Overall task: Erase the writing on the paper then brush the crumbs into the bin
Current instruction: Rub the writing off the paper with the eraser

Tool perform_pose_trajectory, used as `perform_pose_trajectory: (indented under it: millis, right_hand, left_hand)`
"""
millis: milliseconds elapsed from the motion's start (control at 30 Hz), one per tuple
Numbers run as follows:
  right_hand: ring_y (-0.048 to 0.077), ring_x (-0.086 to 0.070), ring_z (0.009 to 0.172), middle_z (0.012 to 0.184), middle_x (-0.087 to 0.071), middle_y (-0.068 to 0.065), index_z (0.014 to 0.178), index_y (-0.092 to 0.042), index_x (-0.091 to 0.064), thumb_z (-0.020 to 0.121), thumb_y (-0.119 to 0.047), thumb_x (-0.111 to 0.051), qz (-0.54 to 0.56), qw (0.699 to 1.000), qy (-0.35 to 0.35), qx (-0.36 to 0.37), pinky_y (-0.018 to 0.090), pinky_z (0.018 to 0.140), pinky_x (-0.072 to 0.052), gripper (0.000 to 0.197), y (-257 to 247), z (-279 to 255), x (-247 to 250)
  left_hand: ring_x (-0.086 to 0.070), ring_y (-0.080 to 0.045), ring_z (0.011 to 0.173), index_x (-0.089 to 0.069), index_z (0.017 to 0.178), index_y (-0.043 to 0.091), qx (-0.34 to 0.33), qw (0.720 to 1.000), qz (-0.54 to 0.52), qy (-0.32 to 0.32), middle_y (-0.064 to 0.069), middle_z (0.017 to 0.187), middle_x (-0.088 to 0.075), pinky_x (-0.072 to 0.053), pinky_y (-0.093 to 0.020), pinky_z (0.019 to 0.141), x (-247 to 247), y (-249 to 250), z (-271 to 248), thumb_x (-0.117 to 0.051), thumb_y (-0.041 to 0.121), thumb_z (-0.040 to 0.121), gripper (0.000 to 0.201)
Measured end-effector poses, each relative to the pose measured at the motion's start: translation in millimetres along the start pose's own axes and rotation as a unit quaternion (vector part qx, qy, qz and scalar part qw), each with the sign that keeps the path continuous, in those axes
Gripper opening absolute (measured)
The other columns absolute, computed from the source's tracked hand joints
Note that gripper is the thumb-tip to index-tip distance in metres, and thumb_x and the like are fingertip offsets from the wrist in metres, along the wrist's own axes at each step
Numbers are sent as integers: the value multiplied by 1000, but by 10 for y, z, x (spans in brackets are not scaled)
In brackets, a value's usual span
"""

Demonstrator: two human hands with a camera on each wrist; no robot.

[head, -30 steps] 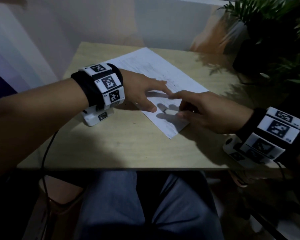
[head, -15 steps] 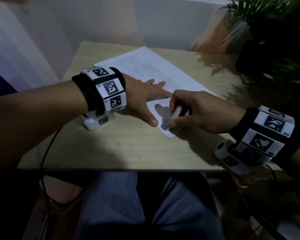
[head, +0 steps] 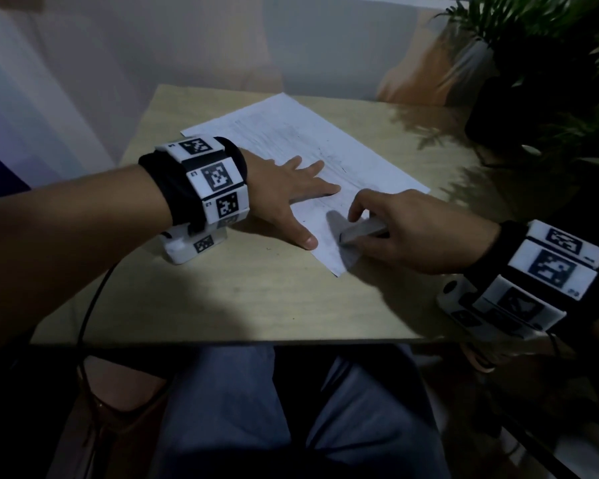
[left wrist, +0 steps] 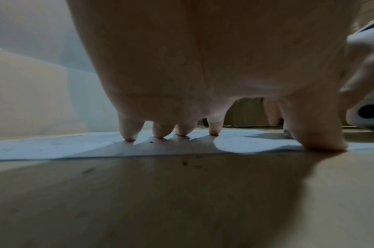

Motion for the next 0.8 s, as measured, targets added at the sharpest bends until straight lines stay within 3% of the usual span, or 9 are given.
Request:
perform_pose_trajectory:
  millis: [100, 200, 300, 433, 533, 600, 667, 700, 800]
  right_hand:
    - [4, -57, 74, 86, -66, -8, 109, -28, -57, 85, -58, -54, 35, 999, -2, 24, 28, 68, -46, 39, -55, 10, -2]
    - [4, -54, 72, 79, -62, -10, 99, -27, -60, 78, -68, -48, 6, 1000, 7, -4, 33, 68, -46, 47, -38, 47, 45]
    - [7, -55, 69, 74, -61, -10, 91, -25, -60, 85, -62, -55, -6, 1000, 16, 16, 35, 67, -48, 38, -88, 28, 14]
    - [6, -55, 67, 65, -58, -13, 88, -25, -65, 86, -62, -58, 7, 997, -38, 60, 19, 59, -41, 37, -236, -70, 63]
    - [3, -53, 66, 69, -59, -17, 101, -29, -68, 88, -53, -62, -9, 997, -12, 73, 15, 63, -39, 28, -297, -26, 107]
    - [7, -57, 71, 77, -66, -13, 108, -28, -68, 91, -49, -60, -6, 997, 13, 81, 23, 69, -45, 28, -366, 19, 49]
    - [13, -60, 73, 78, -68, -9, 104, -26, -70, 93, -47, -58, -13, 996, 10, 88, 33, 72, -49, 26, -412, 23, -21]
    - [11, -59, 70, 76, -65, -10, 102, -26, -70, 93, -47, -57, -16, 996, -2, 91, 33, 71, -49, 27, -409, 7, -26]
    - [0, -56, 66, 72, -62, -17, 102, -29, -72, 88, -55, -54, 5, 993, -69, 93, 18, 65, -43, 34, -361, -74, 47]
  left_hand:
    - [22, -19, 155, 10, 159, 47, -6, 1000, -11, 6, 10, 166, 28, 6, -52, 126, 2, -1, 6, -58, 78, 79, 109]
    - [21, -17, 155, 8, 159, 47, -5, 1000, -18, 6, 12, 166, 27, 5, -50, 126, 3, 1, 6, -61, 75, 81, 108]
    - [21, -16, 154, 7, 159, 48, -6, 1000, -24, 5, 13, 166, 27, 5, -51, 126, 6, -6, 0, -62, 74, 81, 108]
    - [22, -17, 154, 8, 159, 48, -5, 1000, -19, -1, 12, 166, 28, 6, -54, 126, 6, -7, -3, -61, 75, 81, 107]
    - [21, -19, 155, 6, 160, 45, -6, 1000, -23, 11, 9, 167, 26, 8, -50, 126, 9, 1, 1, -57, 70, 88, 99]
    - [20, -19, 155, 5, 160, 45, -7, 999, -26, 18, 9, 167, 25, 7, -50, 126, 4, -1, 13, -56, 67, 91, 94]
    - [20, -18, 155, 3, 160, 46, -5, 999, -27, 18, 10, 168, 24, 6, -50, 126, 0, -10, 25, -57, 65, 92, 93]
    - [19, -17, 155, 3, 160, 47, -4, 999, -29, 17, 11, 168, 23, 5, -51, 126, -1, -20, 30, -57, 65, 91, 93]
    - [20, -15, 155, 3, 159, 49, -6, 999, -29, 13, 13, 167, 23, 4, -54, 126, -4, -53, 25, -57, 68, 90, 94]
Point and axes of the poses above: each hand's wrist, its own z-axis towards the middle knuckle, its own x-axis out of the back of the hand, y = z × x, the point moved 3 cm from there along z, towards the middle knuckle
